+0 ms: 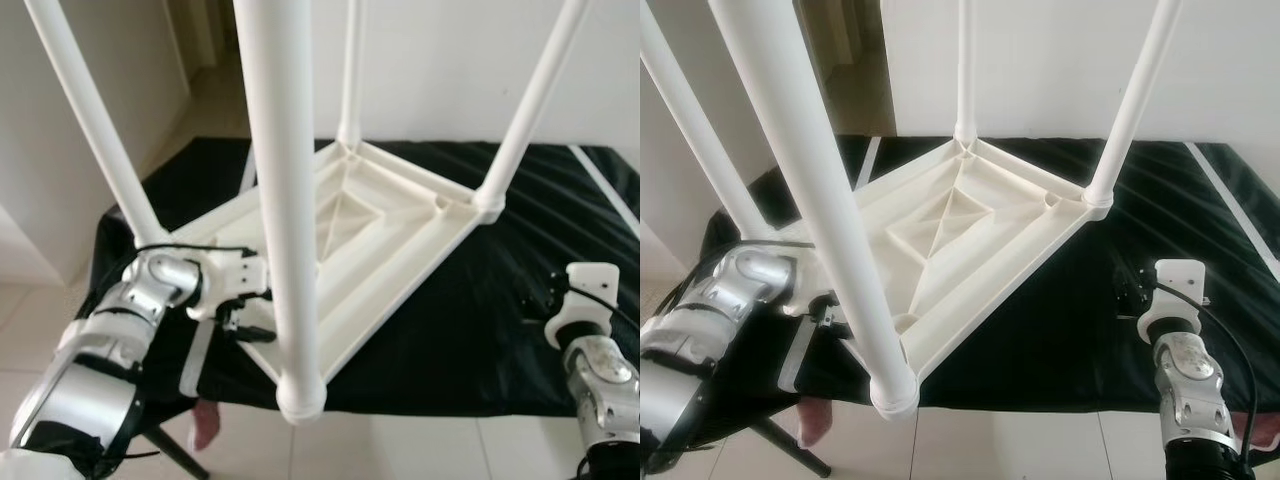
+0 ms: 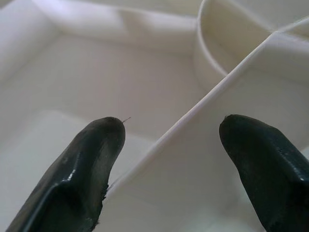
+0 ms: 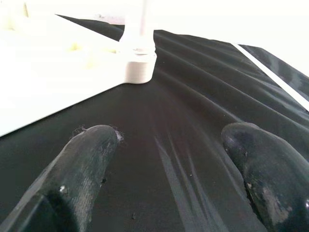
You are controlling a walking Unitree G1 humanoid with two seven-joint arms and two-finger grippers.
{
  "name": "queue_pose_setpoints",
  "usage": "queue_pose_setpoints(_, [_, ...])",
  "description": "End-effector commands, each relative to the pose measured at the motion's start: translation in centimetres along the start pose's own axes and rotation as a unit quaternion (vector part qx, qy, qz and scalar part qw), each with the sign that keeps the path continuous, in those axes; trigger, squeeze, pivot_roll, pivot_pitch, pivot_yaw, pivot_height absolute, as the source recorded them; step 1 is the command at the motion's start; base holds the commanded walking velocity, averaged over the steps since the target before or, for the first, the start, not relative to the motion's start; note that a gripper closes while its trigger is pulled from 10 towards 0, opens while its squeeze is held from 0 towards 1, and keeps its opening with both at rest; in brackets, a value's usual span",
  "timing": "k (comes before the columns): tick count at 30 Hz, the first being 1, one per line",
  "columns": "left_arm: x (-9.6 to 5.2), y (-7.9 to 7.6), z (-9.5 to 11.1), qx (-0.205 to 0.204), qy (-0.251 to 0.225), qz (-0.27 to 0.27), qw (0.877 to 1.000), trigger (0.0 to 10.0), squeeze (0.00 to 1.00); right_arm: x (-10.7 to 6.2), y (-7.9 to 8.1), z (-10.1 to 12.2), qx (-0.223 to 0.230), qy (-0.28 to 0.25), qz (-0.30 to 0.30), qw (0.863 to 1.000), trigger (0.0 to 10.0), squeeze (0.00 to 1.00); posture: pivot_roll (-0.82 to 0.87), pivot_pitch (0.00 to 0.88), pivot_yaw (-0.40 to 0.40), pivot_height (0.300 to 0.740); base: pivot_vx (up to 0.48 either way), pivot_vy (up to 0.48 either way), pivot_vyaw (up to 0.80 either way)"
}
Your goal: Building children table
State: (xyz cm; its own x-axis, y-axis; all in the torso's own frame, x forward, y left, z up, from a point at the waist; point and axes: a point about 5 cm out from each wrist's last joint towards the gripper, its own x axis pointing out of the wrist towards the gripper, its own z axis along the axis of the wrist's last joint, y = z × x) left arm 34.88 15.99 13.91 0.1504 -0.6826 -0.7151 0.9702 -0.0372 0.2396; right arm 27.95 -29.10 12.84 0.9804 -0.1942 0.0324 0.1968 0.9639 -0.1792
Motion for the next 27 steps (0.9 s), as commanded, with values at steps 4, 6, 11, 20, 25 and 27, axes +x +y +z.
queue_pose_setpoints(4, [0.0,1.4,-1.4,-0.015,0.051,0.175,0.983,10.0,0.00,0.0,0.1,-0.1,0.001,0.006,-0.001,1.000,10.0,0.00,-0.01,0.000,-0.019,0.740,0.000,0.000,0.00])
queue_pose_setpoints(6, [-0.2,1.7,-1.6,-0.035,0.055,0.187,0.980,10.0,0.00,0.0,0.1,-0.1,0.002,0.007,-0.001,1.000,10.0,0.00,0.00,0.000,-0.017,0.740,0.000,0.000,0.00])
queue_pose_setpoints(11, [-0.7,2.5,-1.8,-0.112,0.040,0.232,0.965,10.0,0.00,0.1,0.5,0.0,0.004,0.006,-0.002,1.000,10.0,0.00,0.00,0.000,-0.008,0.740,0.000,0.000,0.00])
queue_pose_setpoints(20, [-0.4,2.6,-2.2,-0.148,0.041,0.265,0.952,10.0,0.00,-0.1,0.7,0.0,0.006,0.006,-0.007,1.000,10.0,0.00,-0.01,0.000,0.001,0.740,0.000,0.000,0.00])
queue_pose_setpoints(25, [0.1,2.5,-1.7,-0.148,0.028,0.253,0.956,10.0,0.00,-0.2,0.7,0.0,0.007,0.007,-0.008,1.000,10.0,0.00,-0.01,0.000,0.001,0.740,0.000,0.000,0.00])
queue_pose_setpoints(27, [0.3,2.5,-1.6,-0.147,0.023,0.248,0.957,10.0,0.00,-0.2,0.7,-0.1,0.007,0.007,-0.008,1.000,10.0,0.00,-0.01,0.000,0.001,0.740,0.000,0.000,0.00])
